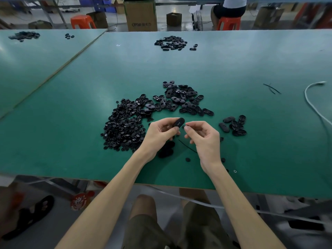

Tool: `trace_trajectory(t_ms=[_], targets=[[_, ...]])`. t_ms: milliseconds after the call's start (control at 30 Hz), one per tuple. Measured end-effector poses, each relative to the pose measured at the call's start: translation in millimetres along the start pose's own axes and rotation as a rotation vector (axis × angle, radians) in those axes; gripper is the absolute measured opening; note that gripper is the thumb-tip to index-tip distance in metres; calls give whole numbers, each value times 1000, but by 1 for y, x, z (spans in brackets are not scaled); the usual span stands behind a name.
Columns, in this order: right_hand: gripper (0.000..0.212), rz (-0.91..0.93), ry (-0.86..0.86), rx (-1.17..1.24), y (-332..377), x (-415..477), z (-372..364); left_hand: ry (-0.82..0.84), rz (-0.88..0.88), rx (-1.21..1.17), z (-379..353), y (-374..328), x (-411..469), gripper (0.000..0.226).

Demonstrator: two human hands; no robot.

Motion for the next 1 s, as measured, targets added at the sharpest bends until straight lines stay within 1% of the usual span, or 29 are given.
trace_trajectory(t_ms=[167,333,500,734,834,1000], targets=[[10,1,9,5,0,0,0,11,-12,10,0,1,0,29],[10,-1,4,6,-1,0,-1,33,-28,-30,0,-2,0,43],[8,0,4,1,0,0,0,-26,-28,-55,1,0,1,34],[7,-2,-1,-20,-2,0,1,-111,43,-142,2,7,3,16],[6,6,12,-39,-2,-1,0,-135,61,-169,2,10,3,17],[6,6,-6,-55,-4,0,2,-122,64,-161,4,9,4,20]])
Point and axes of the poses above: each hand's wrist, its own x-axis towards the middle knuckle, its own z-axis out of the back of the hand, y = z × x, the point moved 2 cm from there along x, towards the middle knuckle, and after that the axes turned 15 degrees about -y, right-handed, at the moved point
